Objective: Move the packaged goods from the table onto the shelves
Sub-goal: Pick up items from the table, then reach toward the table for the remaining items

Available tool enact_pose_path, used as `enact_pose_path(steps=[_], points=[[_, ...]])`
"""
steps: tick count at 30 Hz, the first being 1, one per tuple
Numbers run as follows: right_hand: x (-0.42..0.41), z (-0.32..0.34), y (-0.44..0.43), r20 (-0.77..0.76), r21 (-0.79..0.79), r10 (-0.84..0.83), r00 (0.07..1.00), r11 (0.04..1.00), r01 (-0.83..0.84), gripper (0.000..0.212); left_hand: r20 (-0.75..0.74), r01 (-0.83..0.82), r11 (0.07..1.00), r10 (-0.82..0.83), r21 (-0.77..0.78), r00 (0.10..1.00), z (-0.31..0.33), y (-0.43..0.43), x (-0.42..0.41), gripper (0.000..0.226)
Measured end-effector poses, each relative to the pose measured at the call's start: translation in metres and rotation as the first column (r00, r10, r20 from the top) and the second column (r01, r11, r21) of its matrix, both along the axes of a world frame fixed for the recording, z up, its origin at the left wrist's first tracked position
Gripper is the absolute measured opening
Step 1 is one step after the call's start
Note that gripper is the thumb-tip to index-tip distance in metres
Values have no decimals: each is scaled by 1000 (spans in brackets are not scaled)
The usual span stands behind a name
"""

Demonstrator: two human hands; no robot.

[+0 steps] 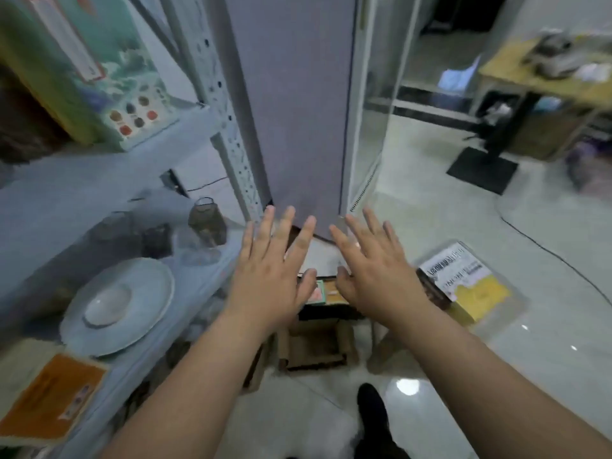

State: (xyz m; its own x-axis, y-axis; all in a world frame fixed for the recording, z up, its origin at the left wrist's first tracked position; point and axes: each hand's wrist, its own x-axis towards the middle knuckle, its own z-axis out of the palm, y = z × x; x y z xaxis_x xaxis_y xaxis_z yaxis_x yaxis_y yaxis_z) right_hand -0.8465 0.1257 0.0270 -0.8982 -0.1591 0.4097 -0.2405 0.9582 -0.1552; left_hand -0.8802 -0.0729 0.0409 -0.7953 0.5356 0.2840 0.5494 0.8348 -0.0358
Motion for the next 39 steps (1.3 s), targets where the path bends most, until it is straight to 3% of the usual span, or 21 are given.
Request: enact_pose_path(steps=[5, 10, 14, 27, 31, 39], points=[[113, -18, 44, 69, -16, -358, 931, 933, 359, 69, 54, 376, 926, -378, 47, 924, -25, 72, 48, 72], [243, -31, 75, 122, -6, -634, 764, 769, 639, 68, 122, 658, 752, -657, 45, 744, -42, 144, 118, 75], [341, -36, 84, 166, -1, -766, 621, 630, 777, 60, 115, 785, 615, -788, 79, 605, -46, 184, 188, 70], [671, -48, 26, 199, -3, -961, 190, 194, 981, 61, 288, 984, 180, -943, 20, 166, -45, 230, 493, 71], [769, -49, 0, 193, -12, -979, 61, 60, 998, 61, 284, 1000, 9, -959, -9, 11, -44, 229, 598, 70], [918, -48, -50, 213, -20, -949, -230, -240, 971, 61, 323, 970, -244, -919, -14, -227, -51, 228, 759, 71]])
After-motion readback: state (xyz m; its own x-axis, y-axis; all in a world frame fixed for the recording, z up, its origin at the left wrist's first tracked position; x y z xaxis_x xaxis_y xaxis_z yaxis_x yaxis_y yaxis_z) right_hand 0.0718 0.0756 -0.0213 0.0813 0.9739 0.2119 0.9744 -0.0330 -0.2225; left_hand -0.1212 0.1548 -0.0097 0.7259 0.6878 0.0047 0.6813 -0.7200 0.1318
